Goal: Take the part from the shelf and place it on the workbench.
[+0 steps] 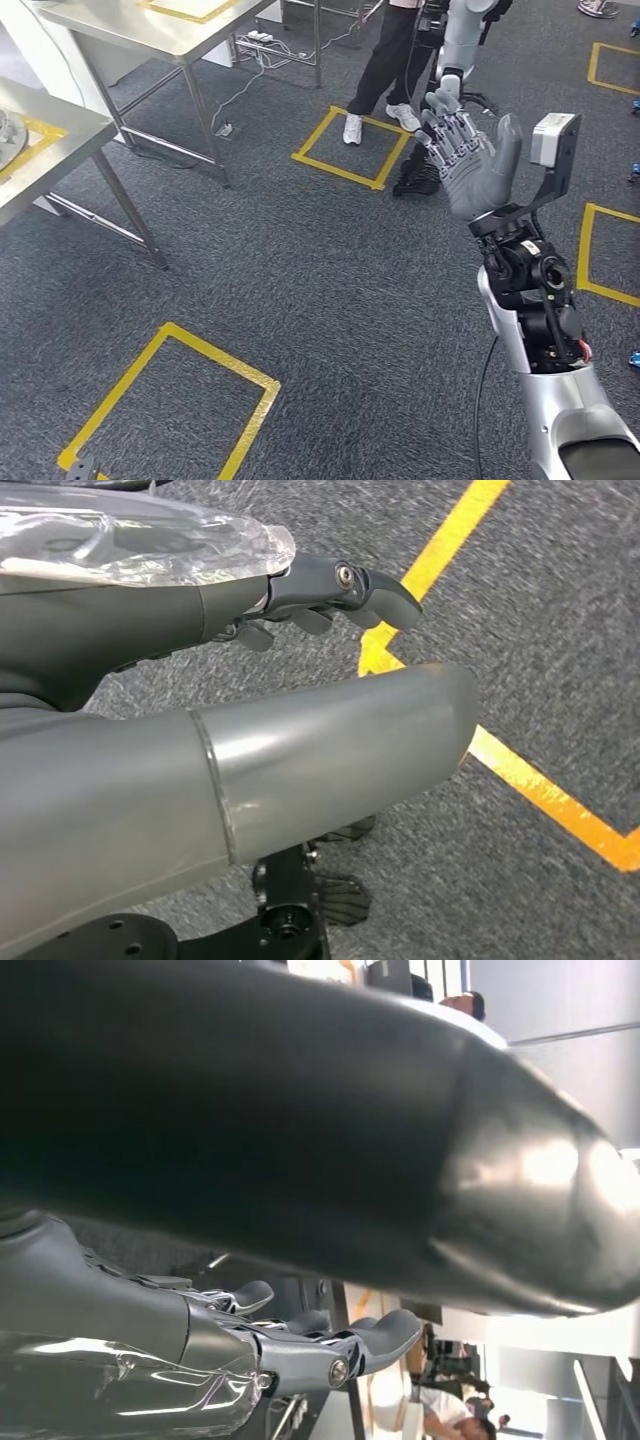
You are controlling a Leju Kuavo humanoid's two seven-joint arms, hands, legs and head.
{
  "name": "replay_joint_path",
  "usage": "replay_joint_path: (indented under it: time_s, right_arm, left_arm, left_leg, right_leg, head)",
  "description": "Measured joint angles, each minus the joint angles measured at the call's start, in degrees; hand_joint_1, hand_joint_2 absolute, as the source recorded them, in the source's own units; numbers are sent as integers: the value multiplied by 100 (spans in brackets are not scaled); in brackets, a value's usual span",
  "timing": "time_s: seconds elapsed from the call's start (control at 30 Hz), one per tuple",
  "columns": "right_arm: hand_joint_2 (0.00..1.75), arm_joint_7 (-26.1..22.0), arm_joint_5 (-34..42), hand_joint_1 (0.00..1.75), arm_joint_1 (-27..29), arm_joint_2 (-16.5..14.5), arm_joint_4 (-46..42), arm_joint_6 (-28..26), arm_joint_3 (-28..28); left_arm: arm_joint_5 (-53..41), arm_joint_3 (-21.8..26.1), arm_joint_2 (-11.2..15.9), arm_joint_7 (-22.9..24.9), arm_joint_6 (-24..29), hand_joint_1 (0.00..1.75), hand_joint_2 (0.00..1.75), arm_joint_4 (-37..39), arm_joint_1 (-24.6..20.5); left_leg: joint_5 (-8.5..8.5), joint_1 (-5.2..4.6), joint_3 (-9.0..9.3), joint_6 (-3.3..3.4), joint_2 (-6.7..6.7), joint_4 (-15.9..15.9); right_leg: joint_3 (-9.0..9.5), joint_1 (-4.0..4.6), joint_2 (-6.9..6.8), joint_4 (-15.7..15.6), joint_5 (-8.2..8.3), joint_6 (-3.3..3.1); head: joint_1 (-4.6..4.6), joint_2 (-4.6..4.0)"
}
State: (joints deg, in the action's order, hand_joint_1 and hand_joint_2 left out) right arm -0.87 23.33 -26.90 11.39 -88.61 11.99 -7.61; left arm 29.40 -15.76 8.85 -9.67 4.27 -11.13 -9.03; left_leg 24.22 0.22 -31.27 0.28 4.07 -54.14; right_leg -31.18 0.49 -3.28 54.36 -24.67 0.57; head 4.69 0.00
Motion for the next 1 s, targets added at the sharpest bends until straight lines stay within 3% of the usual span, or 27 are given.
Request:
replay_joint_path:
  time_s: [0.07, 0.13, 0.17, 0.23, 0.27, 0.3, 0.33, 0.37, 0.43, 0.47, 0.53, 0.57, 0.6, 0.67, 0.73, 0.77, 0.8, 0.83, 0.87, 0.93, 1.0]
  right_arm:
    - [0, 16, -1, 0, -15, 0, -2, 5, 13]
    - [0, 28, -1, 0, -28, -1, -9, 5, 22]
    - [0, 33, -2, 0, -39, -1, -13, 5, 21]
    - [0, 39, -3, 0, -49, -2, -15, 5, 20]
    - [0, 40, -2, 0, -39, -2, -15, 5, 19]
    - [0, 42, -2, 0, -26, -2, -15, 5, 17]
    - [0, 43, -1, 0, -14, -2, -15, 5, 16]
    - [0, 43, -1, 0, -6, -2, -15, 5, 15]
    - [0, 41, -1, 0, -4, -2, -15, 5, 16]
    - [0, 41, -1, 0, -7, -2, -15, 4, 17]
    - [0, 42, -2, 0, -7, -2, -16, 3, 20]
    - [0, 43, -2, 0, -3, -2, -16, 0, 23]
    - [0, 44, -3, 0, 6, -2, -17, -3, 28]
    - [0, 50, -5, 0, 12, -2, -20, -11, 42]
    - [0, 60, -10, 0, 13, -2, -21, -16, 46]
    - [0, 62, -13, 0, 17, -2, -20, -19, 45]
    - [0, 67, -14, 0, 22, -2, -19, -24, 44]
    - [0, 69, -14, 0, 25, -2, -17, -26, 44]
    - [0, 69, -14, 0, 26, -2, -16, -28, 44]
    - [0, 67, -14, 0, 20, -2, -15, -28, 44]
    - [0, 59, -15, 0, 0, -2, -14, -19, 41]
  left_arm:
    - [-7, 0, -3, 2, -1, 0, 0, -1, -3]
    - [-15, -1, -6, 3, 0, 0, 0, -1, -20]
    - [-17, -1, -7, 4, 1, 0, 0, 0, -27]
    - [-21, -2, -6, 11, 2, 0, 0, 0, -23]
    - [-22, -2, -6, 15, 2, 0, 0, 0, -12]
    - [-24, -2, -7, 19, 2, 0, 0, 0, -2]
    - [-25, -2, -9, 22, 2, 0, 0, 0, 4]
    - [-26, -2, -11, 22, 2, 0, 0, 0, 3]
    - [-28, -2, -7, 21, 2, 0, 0, -1, -6]
    - [-30, -2, -5, 21, 2, 0, 0, -1, -11]
    - [-36, -2, -8, 22, 2, 0, 0, -1, -12]
    - [-38, -2, -12, 22, 2, 0, 0, -1, -12]
    - [-39, -2, -15, 23, 2, 0, 0, -1, -14]
    - [-37, -2, -15, 23, 2, 0, 0, -1, -29]
    - [-31, -2, -14, 24, 1, 0, 0, -1, -33]
    - [-28, -2, -15, 25, -1, 0, 0, 0, -29]
    - [-24, -2, -16, 26, -3, 0, 0, 0, -24]
    - [-20, -2, -17, 27, -5, 0, 0, 0, -21]
    - [-17, -2, -18, 28, -8, 0, 0, 0, -19]
    - [-13, -2, -19, 28, -12, 0, 0, 0, -23]
    - [-6, -2, -17, 25, -14, 0, 0, 0, -29]
  left_leg:
    - [11, -13, 9, -48, 100, 7]
    - [136, 1, -22, -108, 14, -132]
    - [289, 8, -121, -134, -104, -375]
    - [687, 21, -507, -165, -322, -1201]
    - [823, 23, -715, -173, -360, -1602]
    - [852, 25, -851, -177, -373, -1830]
    - [758, 28, -876, -176, -376, -1817]
    - [555, 35, -779, -172, -390, -1548]
    - [93, 68, -401, -163, -563, -652]
    - [-45, 87, -256, -157, -656, -301]
    - [-92, 94, -158, -133, -747, -43]
    - [-97, 90, -159, -107, -686, -38]
    - [-102, 88, -146, -78, -634, -25]
    - [-106, 94, -116, -10, -524, 3]
    - [-93, 84, -101, 29, -421, 10]
    - [-88, 76, -99, 36, -364, 8]
    - [-83, 71, -97, 38, -307, 7]
    - [-76, 68, -91, 36, -247, 5]
    - [-66, 69, -78, 28, -188, 4]
    - [-39, 66, -37, -4, -83, 5]
    - [-18, 38, -17, -50, 12, -2]
  right_leg:
    - [15, 9, 84, -42, 3, -60]
    - [57, -18, 185, -82, 41, -123]
    - [77, -34, 228, -99, 61, -151]
    - [59, -48, 327, -102, 82, -181]
    - [53, -48, 387, -102, 85, -186]
    - [52, -48, 450, -101, 85, -187]
    - [58, -50, 513, -100, 85, -186]
    - [69, -52, 577, -97, 82, -181]
    - [72, -45, 697, -75, 64, -153]
    - [55, -39, 756, -57, 55, -130]
    - [4, -39, 864, -33, 52, -73]
    - [-15, -51, 919, -34, 57, -42]
    - [-26, -61, 911, -18, 43, -11]
    - [-166, -62, 702, 270, -146, 51]
    - [-523, -71, 440, 1034, -535, 102]
    - [-721, -85, 395, 1459, -701, 121]
    - [-852, -96, 377, 1735, -770, 133]
    - [-878, -104, 366, 1789, -726, 139]
    - [-773, -109, 343, 1582, -571, 137]
    - [-329, -94, 177, 715, -179, 121]
    - [-28, -51, 23, 111, -17, 59]
  head:
    - [-22, 0]
    - [-60, 0]
    - [-90, 0]
    - [-170, 0]
    - [-206, 0]
    - [-237, 0]
    - [-260, 0]
    - [-281, 0]
    - [-318, 0]
    - [-326, 0]
    - [-318, 0]
    - [-308, 0]
    - [-301, 0]
    - [-259, 0]
    - [-188, 0]
    - [-160, 0]
    - [-138, 0]
    - [-116, 0]
    - [-88, 0]
    - [-42, 0]
    - [-18, 0]
